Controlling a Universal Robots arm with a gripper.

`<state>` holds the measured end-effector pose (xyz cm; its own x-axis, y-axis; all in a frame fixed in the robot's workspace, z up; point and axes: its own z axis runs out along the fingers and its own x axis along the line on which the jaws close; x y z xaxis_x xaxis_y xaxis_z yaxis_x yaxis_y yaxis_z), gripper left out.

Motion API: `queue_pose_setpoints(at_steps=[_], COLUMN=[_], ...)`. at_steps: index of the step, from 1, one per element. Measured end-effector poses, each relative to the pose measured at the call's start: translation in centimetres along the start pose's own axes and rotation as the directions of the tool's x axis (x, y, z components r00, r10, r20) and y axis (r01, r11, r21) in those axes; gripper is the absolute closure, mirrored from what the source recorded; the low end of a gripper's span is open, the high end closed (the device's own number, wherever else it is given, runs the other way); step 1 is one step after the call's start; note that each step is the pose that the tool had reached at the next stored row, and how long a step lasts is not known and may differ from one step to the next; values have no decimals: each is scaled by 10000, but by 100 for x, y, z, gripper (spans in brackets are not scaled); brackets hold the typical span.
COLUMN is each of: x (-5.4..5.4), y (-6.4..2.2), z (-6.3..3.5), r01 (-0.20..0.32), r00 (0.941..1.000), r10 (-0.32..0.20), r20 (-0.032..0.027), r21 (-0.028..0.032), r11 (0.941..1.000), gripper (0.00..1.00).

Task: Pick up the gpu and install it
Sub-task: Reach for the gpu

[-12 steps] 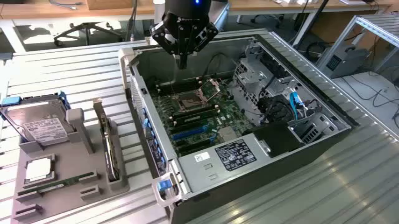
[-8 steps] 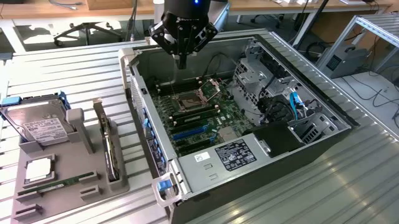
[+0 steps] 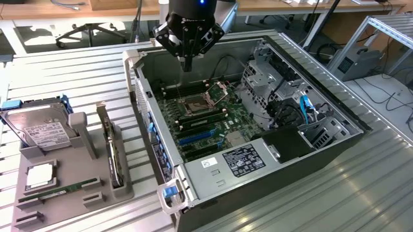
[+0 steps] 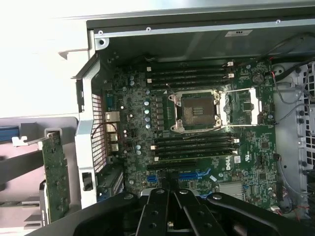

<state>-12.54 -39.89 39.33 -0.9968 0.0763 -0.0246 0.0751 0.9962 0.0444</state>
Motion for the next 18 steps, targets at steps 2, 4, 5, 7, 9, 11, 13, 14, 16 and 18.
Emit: queue_pose_setpoints(at_steps=[2, 4, 5, 7, 9, 11, 13, 14, 16, 18], x=[7, 13, 14, 19, 28, 38, 48, 55, 65, 79], y=[-1, -1, -1, -2, -2, -3, -4, -4, -5, -6], z=[0, 0, 0, 0, -1, -1, -1, -1, -1, 0], r01=[1, 1, 0, 0, 0, 1, 1, 1, 1, 0], r00=[10000, 10000, 10000, 10000, 10000, 10000, 10000, 10000, 10000, 10000], r10=[-1, -1, 0, 0, 0, -1, -1, -1, -1, 0], r20=[0, 0, 0, 0, 0, 0, 0, 0, 1, 0], r21=[1, 2, 2, 2, 2, 2, 2, 2, 2, 2], r11=[10000, 10000, 10000, 10000, 10000, 10000, 10000, 10000, 10000, 10000], gripper=[89, 89, 89, 89, 89, 89, 89, 89, 89, 89])
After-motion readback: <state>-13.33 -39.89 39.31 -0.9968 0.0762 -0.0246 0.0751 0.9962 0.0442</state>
